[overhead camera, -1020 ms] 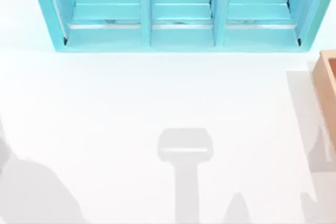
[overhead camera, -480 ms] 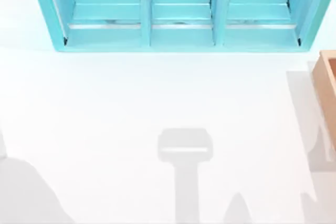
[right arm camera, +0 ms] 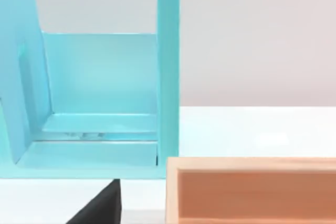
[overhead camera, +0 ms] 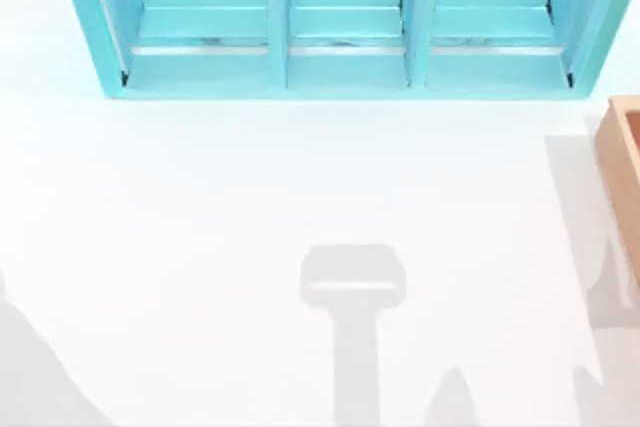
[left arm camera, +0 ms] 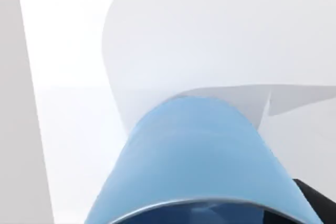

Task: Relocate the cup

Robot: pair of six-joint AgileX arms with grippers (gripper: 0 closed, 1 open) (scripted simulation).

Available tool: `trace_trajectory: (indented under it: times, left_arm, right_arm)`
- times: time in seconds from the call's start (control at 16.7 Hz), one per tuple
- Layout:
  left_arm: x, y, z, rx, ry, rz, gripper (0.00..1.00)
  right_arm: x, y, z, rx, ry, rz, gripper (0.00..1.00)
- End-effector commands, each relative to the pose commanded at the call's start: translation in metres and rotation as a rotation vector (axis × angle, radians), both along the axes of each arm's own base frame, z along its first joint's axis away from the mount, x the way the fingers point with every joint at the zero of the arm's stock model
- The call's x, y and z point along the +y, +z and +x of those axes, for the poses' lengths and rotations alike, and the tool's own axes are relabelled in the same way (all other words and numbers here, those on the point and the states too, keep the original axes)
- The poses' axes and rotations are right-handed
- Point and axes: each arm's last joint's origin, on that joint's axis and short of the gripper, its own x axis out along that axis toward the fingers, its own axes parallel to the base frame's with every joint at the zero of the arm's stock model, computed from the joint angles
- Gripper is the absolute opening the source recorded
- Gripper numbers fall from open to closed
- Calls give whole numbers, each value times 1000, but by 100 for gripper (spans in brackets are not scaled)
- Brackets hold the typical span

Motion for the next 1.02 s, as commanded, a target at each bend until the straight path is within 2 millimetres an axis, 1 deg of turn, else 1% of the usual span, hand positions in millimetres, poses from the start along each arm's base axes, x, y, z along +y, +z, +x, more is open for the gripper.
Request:
trace_trajectory:
  times: [0.78, 0.84, 1.02]
  left_arm:
    - [0, 0, 0, 0, 0, 0, 98]
    - [0, 0, 0, 0, 0, 0, 100]
    - [0, 0, 0, 0, 0, 0, 100]
  right_arm:
    - [0, 0, 0, 0, 0, 0, 100]
    - [0, 0, 0, 0, 0, 0, 100]
    - [0, 0, 0, 0, 0, 0, 100]
